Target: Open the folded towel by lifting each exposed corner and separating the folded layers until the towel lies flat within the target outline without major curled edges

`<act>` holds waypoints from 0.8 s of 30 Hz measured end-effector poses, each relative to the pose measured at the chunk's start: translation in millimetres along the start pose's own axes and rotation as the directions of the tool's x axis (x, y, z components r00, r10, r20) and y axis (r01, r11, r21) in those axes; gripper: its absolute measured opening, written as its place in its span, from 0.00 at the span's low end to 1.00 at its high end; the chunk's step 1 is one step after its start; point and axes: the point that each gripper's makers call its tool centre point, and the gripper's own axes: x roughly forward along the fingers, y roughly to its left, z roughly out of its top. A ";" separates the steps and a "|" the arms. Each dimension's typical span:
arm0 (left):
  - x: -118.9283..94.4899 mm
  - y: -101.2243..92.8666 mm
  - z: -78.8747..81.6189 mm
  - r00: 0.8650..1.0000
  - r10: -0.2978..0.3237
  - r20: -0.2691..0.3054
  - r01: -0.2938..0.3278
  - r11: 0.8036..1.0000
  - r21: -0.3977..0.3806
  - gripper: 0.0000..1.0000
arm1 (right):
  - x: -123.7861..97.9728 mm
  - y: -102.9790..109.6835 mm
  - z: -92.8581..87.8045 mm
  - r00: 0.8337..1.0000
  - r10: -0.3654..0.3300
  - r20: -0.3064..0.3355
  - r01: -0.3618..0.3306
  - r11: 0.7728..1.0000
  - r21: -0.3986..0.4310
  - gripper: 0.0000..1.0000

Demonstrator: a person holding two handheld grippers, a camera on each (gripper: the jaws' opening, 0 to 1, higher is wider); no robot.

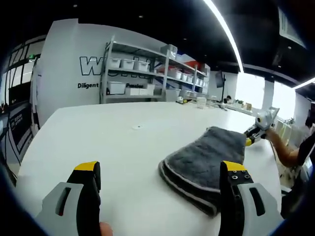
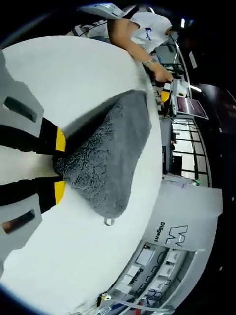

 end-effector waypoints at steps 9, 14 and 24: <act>-1.5 -3.1 3.2 1.000 -0.011 0.005 0.011 1.000 0.012 0.99 | -12.0 -6.3 8.7 0.999 -0.031 -0.007 0.031 0.999 -0.043 0.64; -1.9 -3.3 4.4 1.000 -0.015 0.008 0.015 1.000 0.013 0.99 | -19.8 -5.3 14.9 0.999 -0.045 0.000 0.045 0.998 -0.049 0.76; -2.5 -4.4 5.1 1.000 -0.019 0.009 0.019 1.000 0.017 0.99 | -26.5 3.3 17.3 0.997 -0.063 -0.037 0.062 0.997 -0.043 0.99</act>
